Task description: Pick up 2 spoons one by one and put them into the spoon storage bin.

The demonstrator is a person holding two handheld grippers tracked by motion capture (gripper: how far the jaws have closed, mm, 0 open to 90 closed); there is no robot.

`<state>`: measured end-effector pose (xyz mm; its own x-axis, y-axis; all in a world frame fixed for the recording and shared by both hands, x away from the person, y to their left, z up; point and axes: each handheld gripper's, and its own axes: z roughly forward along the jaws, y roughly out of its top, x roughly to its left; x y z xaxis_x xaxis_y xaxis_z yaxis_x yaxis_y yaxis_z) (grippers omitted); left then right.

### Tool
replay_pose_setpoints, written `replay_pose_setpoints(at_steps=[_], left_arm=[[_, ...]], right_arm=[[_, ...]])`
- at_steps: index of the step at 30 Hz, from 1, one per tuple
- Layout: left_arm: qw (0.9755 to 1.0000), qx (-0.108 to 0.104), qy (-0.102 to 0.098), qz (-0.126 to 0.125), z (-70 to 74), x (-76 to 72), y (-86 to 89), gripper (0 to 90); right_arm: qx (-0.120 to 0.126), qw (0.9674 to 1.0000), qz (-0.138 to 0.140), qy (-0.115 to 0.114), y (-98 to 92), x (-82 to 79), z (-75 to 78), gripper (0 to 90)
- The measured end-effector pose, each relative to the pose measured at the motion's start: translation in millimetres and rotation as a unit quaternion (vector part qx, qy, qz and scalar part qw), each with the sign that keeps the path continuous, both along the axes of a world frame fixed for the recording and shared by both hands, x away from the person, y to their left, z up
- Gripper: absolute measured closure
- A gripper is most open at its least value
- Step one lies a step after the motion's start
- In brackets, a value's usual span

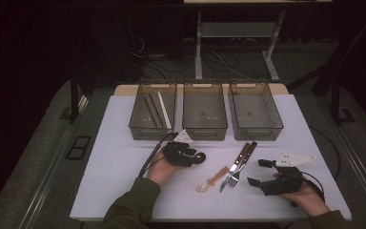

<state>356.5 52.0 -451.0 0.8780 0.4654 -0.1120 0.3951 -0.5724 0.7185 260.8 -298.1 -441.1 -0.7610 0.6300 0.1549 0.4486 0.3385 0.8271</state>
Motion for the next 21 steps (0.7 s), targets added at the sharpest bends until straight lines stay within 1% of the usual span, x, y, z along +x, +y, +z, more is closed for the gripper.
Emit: replay_pose_setpoints(at_steps=[4,12,15,17,19,21], left_arm=[[1.0,0.004,-0.003,-0.001,0.4,-0.7,-0.6,58.8],[0.9996,0.018,-0.013,-0.016,1.5,-5.5,-5.7,57.7],[0.9993,0.026,-0.016,-0.023,2.4,-6.8,-8.1,59.1],[0.999,0.029,-0.017,-0.029,2.8,-7.8,-9.6,62.1],[0.9986,0.035,-0.02,-0.033,3.5,-8.4,-10.8,62.6],[0.9985,0.037,-0.02,-0.035,3.8,-8.7,-11.3,63.0]], right_arm=[[-0.001,1.0,0.0,0.0,-0.3,0.2,0.0,15.4],[-0.004,1.0,0.0,-0.001,0.1,0.0,-0.2,15.4],[-0.004,1.0,-0.001,-0.001,-0.1,0.0,-0.1,15.4],[-0.004,1.0,0.0,-0.001,0.0,0.0,-0.2,15.4],[-0.004,1.0,0.0,-0.001,0.1,0.0,-0.3,15.4],[-0.004,1.0,0.0,-0.001,0.1,-0.1,-0.2,15.4]])
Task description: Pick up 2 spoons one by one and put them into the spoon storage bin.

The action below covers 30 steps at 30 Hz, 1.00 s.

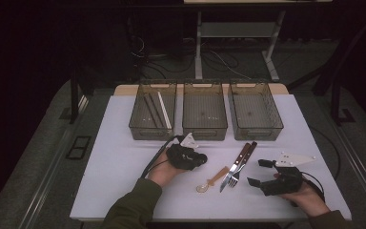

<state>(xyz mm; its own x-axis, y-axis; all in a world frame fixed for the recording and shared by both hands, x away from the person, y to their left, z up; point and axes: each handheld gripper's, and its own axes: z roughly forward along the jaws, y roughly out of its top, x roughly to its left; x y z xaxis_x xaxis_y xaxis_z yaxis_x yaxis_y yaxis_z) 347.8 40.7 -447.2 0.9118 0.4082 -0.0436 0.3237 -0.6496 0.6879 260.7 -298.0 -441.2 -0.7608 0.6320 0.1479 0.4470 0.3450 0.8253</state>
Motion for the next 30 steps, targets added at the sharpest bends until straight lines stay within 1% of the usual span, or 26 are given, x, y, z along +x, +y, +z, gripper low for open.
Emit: replay_pose_setpoints(at_steps=[3,5,9,13,15,17,18,20,23,27,28,30], left_arm=[[1.0,0.001,0.0,-0.002,0.3,-0.2,0.0,63.9],[1.0,0.004,-0.001,-0.003,1.2,-0.3,0.4,66.8],[1.0,0.004,0.0,-0.005,1.9,0.1,1.5,69.7],[0.9999,-0.001,0.005,-0.009,3.3,0.1,3.4,75.1],[0.9999,-0.001,0.007,-0.012,3.9,-0.5,3.8,77.5],[0.9997,-0.005,0.013,-0.02,4.4,-1.0,3.8,81.3],[0.9995,-0.003,0.016,-0.025,3.8,-1.8,2.9,82.9],[0.9994,0.0,0.017,-0.029,2.8,-3.0,1.2,84.6],[0.9993,-0.003,0.024,-0.028,1.8,-2.4,1.6,84.6],[0.9993,-0.005,0.026,-0.028,1.3,-2.1,2.0,84.9],[0.9992,-0.002,0.024,-0.032,1.6,-1.9,2.7,85.1],[0.9991,-0.007,0.027,-0.033,1.0,-1.2,3.6,85.4]], right_arm=[[-0.001,1.0,0.0,0.0,-0.3,0.1,-0.1,15.4],[-0.001,1.0,-0.001,0.0,-0.3,0.1,-0.1,15.4],[-0.001,1.0,0.0,0.0,-0.1,-0.1,0.0,15.4],[-0.001,1.0,-0.001,0.0,-0.4,0.0,0.1,15.4],[-0.001,1.0,-0.001,0.0,-0.3,0.0,0.0,15.4],[-0.002,1.0,0.0,0.0,-0.3,0.0,0.0,15.4],[-0.002,1.0,-0.001,0.0,-0.3,0.0,0.0,15.4],[-0.002,1.0,-0.001,0.0,-0.4,-0.1,0.1,15.4],[-0.002,1.0,-0.001,-0.001,-0.7,-0.1,0.2,15.4],[-0.002,1.0,-0.001,-0.001,-0.6,-0.1,0.2,15.4],[-0.002,1.0,-0.001,0.0,-0.5,-0.2,0.2,15.4],[-0.002,1.0,-0.001,0.0,-0.4,-0.2,0.2,15.4]])
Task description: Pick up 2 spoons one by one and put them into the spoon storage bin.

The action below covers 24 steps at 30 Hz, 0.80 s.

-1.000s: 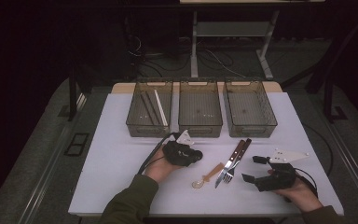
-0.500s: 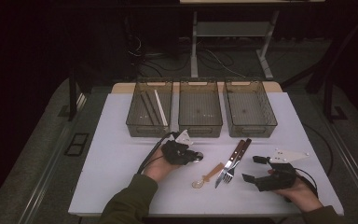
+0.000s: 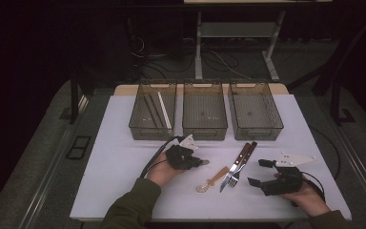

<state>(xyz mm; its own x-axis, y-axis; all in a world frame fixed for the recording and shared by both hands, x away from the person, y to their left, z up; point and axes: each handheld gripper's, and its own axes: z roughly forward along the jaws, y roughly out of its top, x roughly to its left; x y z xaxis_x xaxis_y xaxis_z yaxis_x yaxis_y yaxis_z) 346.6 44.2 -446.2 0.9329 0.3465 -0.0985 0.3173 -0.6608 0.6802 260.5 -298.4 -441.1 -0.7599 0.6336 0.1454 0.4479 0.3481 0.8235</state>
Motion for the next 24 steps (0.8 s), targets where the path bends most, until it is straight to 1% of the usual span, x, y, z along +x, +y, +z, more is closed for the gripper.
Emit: replay_pose_setpoints(at_steps=[7,14,15,17,18,24], left_arm=[[0.9999,-0.007,0.013,0.003,-0.3,1.3,1.6,85.4],[0.9999,-0.006,0.014,0.006,0.7,0.9,3.4,85.4],[0.9999,-0.006,0.014,0.006,0.8,1.0,3.9,85.4],[0.9999,-0.004,0.015,0.007,1.1,1.0,4.5,85.4],[0.9998,-0.004,0.015,0.008,1.3,1.1,4.7,85.4],[0.9998,-0.007,0.014,0.01,4.2,0.4,6.5,85.4]], right_arm=[[0.001,1.0,0.001,-0.001,-0.2,-0.5,0.5,15.4],[0.002,1.0,0.006,0.002,1.7,-0.9,-0.4,15.1],[0.003,0.9999,0.009,0.004,2.8,-1.2,-0.9,12.2],[0.002,0.9999,0.014,0.007,4.9,-1.2,-1.9,11.7],[0.004,0.9998,0.014,0.01,5.8,-1.5,-2.0,11.7],[0.007,0.9999,0.007,0.008,6.4,-0.5,-2.2,11.8]])
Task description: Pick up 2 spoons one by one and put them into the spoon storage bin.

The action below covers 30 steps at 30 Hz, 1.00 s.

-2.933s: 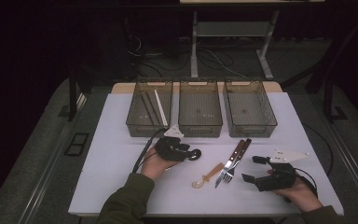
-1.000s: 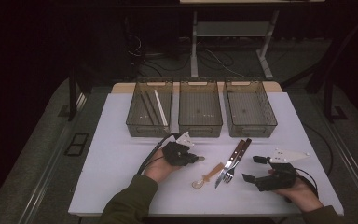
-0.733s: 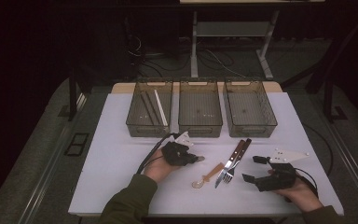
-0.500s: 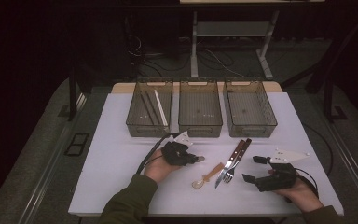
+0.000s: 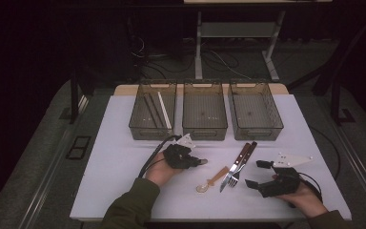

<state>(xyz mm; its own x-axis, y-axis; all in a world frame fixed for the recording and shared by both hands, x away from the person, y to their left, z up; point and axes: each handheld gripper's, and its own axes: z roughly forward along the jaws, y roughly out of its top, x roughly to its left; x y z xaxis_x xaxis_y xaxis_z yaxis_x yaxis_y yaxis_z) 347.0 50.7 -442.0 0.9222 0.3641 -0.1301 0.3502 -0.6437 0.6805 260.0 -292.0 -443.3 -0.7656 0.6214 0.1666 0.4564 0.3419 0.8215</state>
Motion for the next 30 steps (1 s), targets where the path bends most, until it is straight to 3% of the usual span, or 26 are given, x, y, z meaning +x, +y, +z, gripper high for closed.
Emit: replay_pose_setpoints(at_steps=[13,19,30], left_arm=[[0.9997,-0.02,-0.004,0.011,11.3,2.9,4.7,85.6],[0.9986,-0.047,-0.007,0.021,22.8,6.6,9.4,85.6],[0.9972,-0.069,-0.023,0.018,45.1,21.3,-2.0,85.6]], right_arm=[[0.006,1.0,0.004,-0.002,0.4,1.2,1.0,11.8],[0.007,1.0,-0.001,-0.001,-1.5,0.5,1.0,11.8],[0.011,0.9999,0.001,-0.002,-0.7,0.8,1.7,11.8]])
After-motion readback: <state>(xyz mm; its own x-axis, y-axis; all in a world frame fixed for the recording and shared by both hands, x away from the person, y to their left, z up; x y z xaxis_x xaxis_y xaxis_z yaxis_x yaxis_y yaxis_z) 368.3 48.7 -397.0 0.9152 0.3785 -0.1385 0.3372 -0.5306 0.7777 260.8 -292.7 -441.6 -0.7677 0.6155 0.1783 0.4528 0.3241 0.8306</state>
